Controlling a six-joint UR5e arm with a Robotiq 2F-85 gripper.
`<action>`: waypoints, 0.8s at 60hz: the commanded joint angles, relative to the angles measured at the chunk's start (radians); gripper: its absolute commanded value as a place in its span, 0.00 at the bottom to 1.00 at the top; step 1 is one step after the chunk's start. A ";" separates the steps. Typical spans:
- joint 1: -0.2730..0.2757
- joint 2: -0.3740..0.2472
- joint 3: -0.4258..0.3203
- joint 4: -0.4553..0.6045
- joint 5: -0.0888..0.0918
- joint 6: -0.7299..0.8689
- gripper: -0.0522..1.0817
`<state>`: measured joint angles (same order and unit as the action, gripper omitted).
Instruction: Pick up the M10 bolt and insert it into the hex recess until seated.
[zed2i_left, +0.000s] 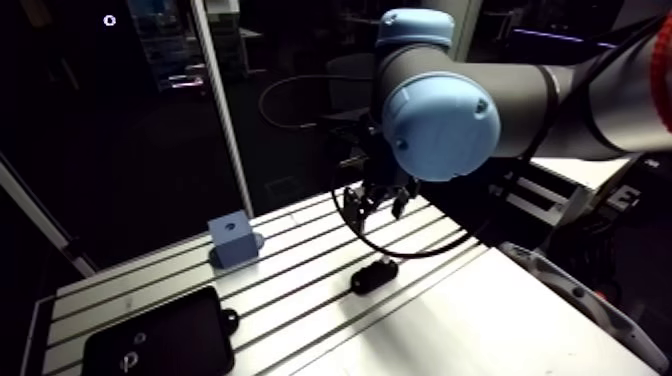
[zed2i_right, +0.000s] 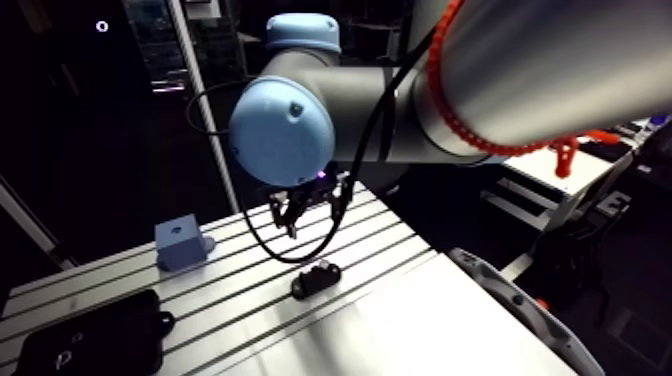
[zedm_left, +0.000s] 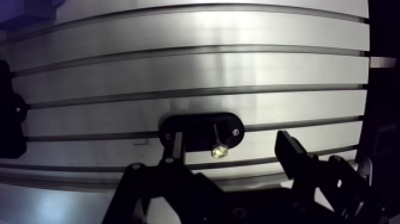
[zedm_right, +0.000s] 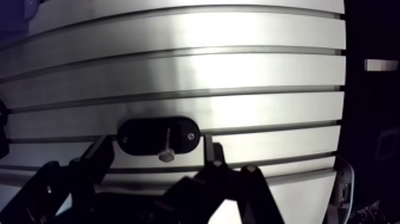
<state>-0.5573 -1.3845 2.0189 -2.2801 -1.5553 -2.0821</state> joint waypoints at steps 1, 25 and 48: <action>0.000 0.019 0.005 -0.005 0.001 0.000 0.28; 0.000 0.029 0.016 -0.003 0.007 0.000 0.33; 0.000 0.032 0.025 -0.003 0.002 0.001 0.39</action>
<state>-0.5571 -1.3534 2.0364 -2.2834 -1.5508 -2.0824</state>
